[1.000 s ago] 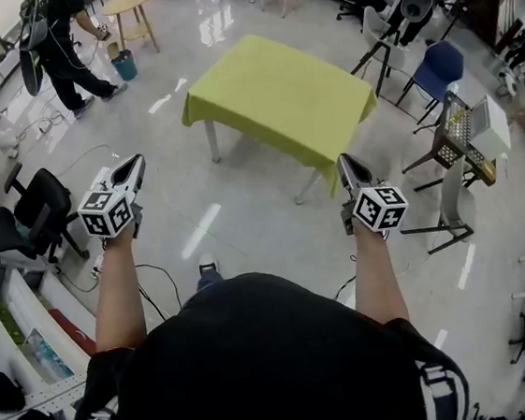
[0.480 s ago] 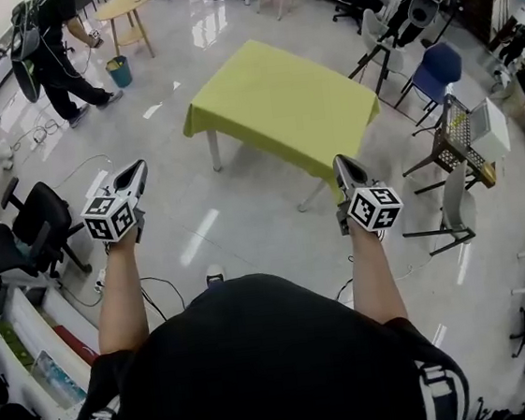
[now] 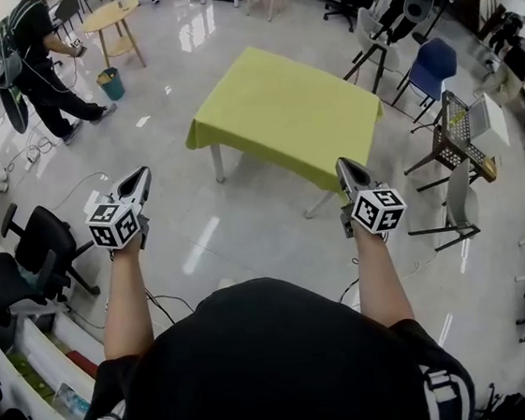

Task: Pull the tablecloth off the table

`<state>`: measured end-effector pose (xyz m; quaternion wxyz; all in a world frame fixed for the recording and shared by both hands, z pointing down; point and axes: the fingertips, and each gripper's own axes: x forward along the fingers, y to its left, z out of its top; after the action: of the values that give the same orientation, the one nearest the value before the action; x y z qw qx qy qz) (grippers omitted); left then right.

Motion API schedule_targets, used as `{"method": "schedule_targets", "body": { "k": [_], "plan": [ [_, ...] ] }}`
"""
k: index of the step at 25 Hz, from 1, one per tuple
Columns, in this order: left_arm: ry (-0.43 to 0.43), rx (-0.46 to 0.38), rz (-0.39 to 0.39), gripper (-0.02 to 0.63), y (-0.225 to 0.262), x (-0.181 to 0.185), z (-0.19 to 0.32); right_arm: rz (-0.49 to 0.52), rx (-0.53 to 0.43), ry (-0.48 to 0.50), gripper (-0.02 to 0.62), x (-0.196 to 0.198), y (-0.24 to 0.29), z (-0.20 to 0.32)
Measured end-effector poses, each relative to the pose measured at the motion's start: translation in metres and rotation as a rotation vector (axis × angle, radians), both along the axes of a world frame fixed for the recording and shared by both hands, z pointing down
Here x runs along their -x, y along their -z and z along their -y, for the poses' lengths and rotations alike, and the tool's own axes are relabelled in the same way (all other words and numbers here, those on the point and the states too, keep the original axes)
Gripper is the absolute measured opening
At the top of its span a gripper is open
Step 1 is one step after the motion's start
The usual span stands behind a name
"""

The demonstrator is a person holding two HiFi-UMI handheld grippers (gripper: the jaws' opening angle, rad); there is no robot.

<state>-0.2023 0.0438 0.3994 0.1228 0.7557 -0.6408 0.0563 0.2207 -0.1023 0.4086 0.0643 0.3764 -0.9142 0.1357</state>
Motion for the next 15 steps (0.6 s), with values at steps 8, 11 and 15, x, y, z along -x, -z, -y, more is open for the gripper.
{"method": "schedule_targets", "body": {
  "k": [8, 11, 15],
  "plan": [
    [-0.047, -0.011, -0.038, 0.023, -0.006, 0.056, 0.039, -0.005, 0.0, -0.053, 0.021, 0.049, 0.002, 0.017],
    [-0.076, -0.003, -0.037, 0.023, -0.009, 0.079, 0.051, -0.007, 0.004, -0.086, 0.021, 0.067, 0.0, 0.022],
    [-0.107, -0.002, -0.047, 0.023, -0.014, 0.104, 0.063, -0.014, 0.0, -0.126, 0.021, 0.084, -0.003, 0.022]
  ]
}}
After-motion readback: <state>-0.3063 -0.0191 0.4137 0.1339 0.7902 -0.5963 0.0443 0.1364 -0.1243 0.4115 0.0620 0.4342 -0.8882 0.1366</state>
